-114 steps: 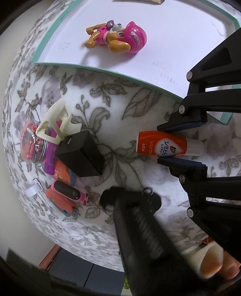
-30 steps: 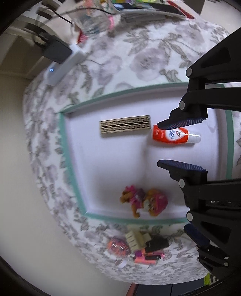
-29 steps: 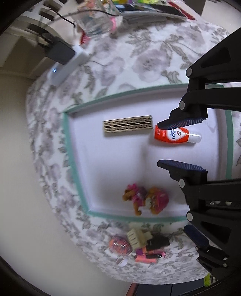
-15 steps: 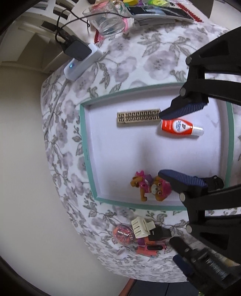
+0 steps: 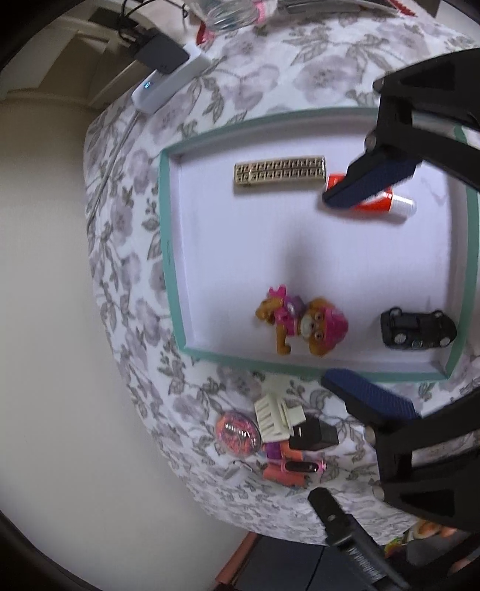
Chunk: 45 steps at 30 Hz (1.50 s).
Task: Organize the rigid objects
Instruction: 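Move both tools back over the remaining toy pile, then grasp the black plug with the right tool while the left grasps the pink watch band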
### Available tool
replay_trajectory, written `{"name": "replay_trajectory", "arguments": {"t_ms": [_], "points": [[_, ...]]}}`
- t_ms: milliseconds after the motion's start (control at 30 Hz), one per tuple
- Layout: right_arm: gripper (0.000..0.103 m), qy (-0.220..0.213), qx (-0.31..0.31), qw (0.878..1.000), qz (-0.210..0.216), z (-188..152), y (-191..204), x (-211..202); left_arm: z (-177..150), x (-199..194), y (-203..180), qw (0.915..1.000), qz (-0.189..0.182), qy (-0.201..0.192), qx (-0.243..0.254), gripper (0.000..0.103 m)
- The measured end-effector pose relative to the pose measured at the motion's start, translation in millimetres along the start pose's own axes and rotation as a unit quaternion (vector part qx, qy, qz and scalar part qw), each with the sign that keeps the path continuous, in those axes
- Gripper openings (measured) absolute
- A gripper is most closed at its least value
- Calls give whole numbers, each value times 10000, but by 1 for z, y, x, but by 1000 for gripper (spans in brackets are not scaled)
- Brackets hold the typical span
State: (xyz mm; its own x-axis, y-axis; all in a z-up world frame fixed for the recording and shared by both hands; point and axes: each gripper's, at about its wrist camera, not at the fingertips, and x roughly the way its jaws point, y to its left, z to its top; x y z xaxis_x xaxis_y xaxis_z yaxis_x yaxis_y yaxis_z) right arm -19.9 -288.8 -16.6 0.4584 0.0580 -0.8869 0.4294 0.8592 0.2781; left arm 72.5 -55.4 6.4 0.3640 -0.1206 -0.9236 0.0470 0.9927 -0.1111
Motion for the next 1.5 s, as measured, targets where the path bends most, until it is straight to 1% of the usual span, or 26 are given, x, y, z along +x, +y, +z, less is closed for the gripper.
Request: {"name": "replay_trajectory", "arguments": {"t_ms": [100, 233, 333, 533, 667, 833, 933, 1033, 1133, 1233, 1267, 1400, 1433, 1500], "points": [[103, -139, -143, 9998, 31, 1, 12, -2, 7, -2, 19, 9995, 38, -106, -280, 98], [103, -299, -359, 9989, 60, 3, 29, -3, 15, -2, 47, 9977, 183, -243, -607, 98], [103, -430, -561, 9975, -15, 5, 43, -1, 21, -1, 64, 9959, 270, -322, -795, 98], [103, -546, -900, 9944, 57, 11, 69, 7, 34, 1, 90, 9922, 375, -430, -1105, 98], [103, -606, -1039, 9924, 239, 17, 85, 11, 40, 6, 101, 9906, 337, -418, -1259, 98], [103, -516, -1194, 9902, 512, 19, 105, 23, 46, 17, 100, 9911, 397, -324, -1229, 98], [103, -391, -1342, 9886, 553, 18, 118, 36, 48, 28, 94, 9924, 442, -215, -1128, 98], [103, -244, -1446, 9876, 565, 15, 126, 50, 48, 43, 88, 9937, 451, -21, -1023, 98], [100, -36, -1521, 9866, 590, 11, 132, 67, 48, 63, 80, 9950, 359, 270, -887, 98], [96, 103, -1573, 9857, 603, 8, 135, 80, 45, 77, 76, 9952, 285, 498, -795, 98], [94, 153, -1585, 9853, 621, 6, 136, 84, 45, 80, 75, 9951, 281, 528, -786, 98], [92, 321, -1611, 9842, 657, 2, 141, 97, 44, 88, 74, 9949, 182, 628, -765, 98], [90, 356, -1627, 9838, 667, 1, 142, 100, 44, 89, 74, 9950, 152, 637, -751, 98], [88, 411, -1642, 9832, 681, 0, 144, 105, 45, 91, 73, 9951, 154, 650, -725, 98]]}}
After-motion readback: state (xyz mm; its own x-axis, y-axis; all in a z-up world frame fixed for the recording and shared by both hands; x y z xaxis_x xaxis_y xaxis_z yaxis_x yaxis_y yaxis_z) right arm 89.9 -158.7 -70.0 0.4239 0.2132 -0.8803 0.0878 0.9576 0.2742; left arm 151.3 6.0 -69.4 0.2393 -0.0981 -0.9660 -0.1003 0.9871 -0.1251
